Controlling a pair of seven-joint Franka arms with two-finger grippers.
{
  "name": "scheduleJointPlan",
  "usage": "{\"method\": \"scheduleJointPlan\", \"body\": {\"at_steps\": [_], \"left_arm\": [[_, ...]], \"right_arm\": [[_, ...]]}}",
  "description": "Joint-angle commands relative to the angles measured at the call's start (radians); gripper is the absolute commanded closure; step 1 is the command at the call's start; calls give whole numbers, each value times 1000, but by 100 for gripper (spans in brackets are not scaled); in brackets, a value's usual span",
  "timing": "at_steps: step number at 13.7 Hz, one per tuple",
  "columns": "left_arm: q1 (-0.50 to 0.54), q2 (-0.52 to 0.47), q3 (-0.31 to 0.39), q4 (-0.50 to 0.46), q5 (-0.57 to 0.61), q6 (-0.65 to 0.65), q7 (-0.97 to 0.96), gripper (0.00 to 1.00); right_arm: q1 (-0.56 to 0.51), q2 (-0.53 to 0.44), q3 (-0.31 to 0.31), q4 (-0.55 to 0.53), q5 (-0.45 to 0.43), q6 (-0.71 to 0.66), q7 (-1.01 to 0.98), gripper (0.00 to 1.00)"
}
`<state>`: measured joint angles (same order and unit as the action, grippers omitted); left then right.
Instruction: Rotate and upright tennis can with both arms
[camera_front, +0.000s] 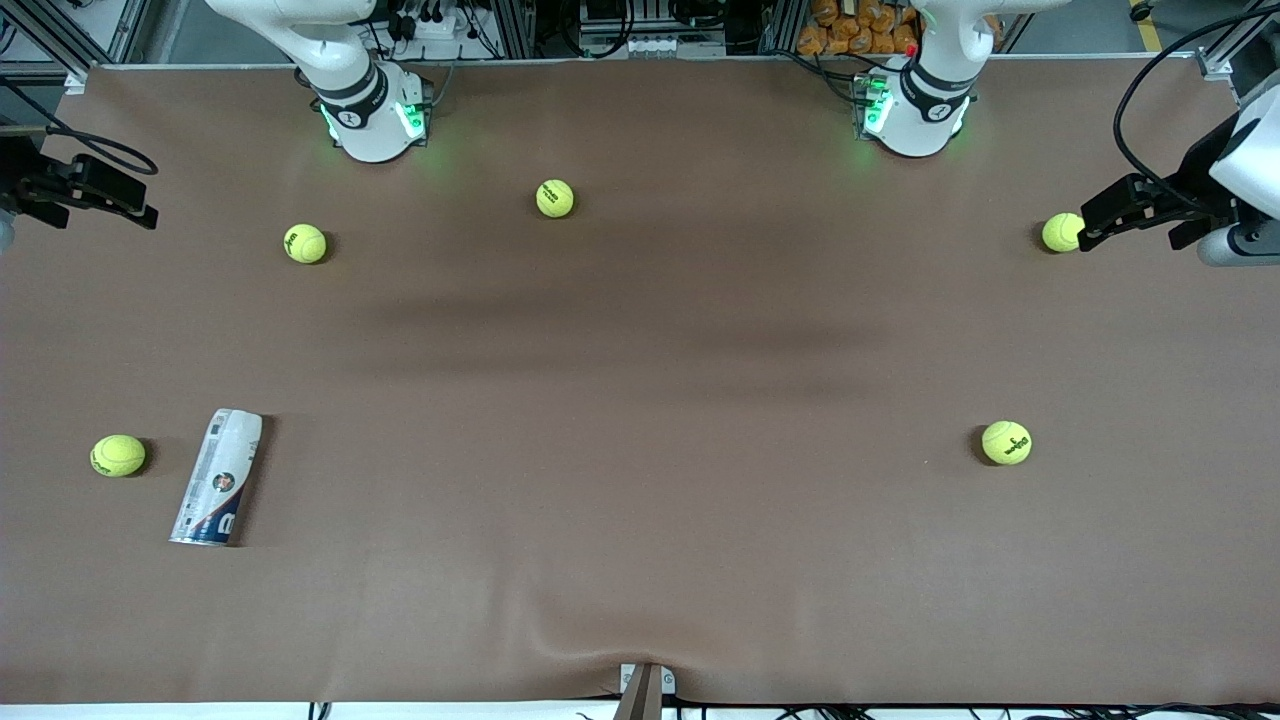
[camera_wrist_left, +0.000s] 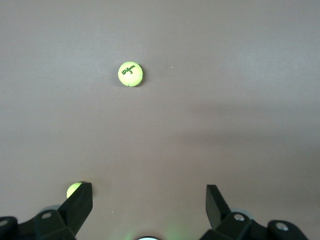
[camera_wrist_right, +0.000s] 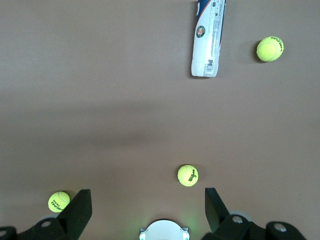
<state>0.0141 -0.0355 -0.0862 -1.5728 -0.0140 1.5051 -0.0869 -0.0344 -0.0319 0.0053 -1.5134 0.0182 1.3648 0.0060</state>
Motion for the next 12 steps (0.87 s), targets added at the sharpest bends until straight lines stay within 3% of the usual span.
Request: {"method": "scheduleJointPlan", "body": {"at_steps": [1,9,12], "left_arm": [[4,2,-1,10,-10,-14,15,0],[9,3,0,10,-12,-16,13,0],[38,8,2,10,-43,-33,15,0]], "right_arm": [[7,-23,-8,-21,0,10,8,0],[4,-3,-10,-21,0,29,8,0],[-19,70,-10,-21,-6,60,8,0]]}}
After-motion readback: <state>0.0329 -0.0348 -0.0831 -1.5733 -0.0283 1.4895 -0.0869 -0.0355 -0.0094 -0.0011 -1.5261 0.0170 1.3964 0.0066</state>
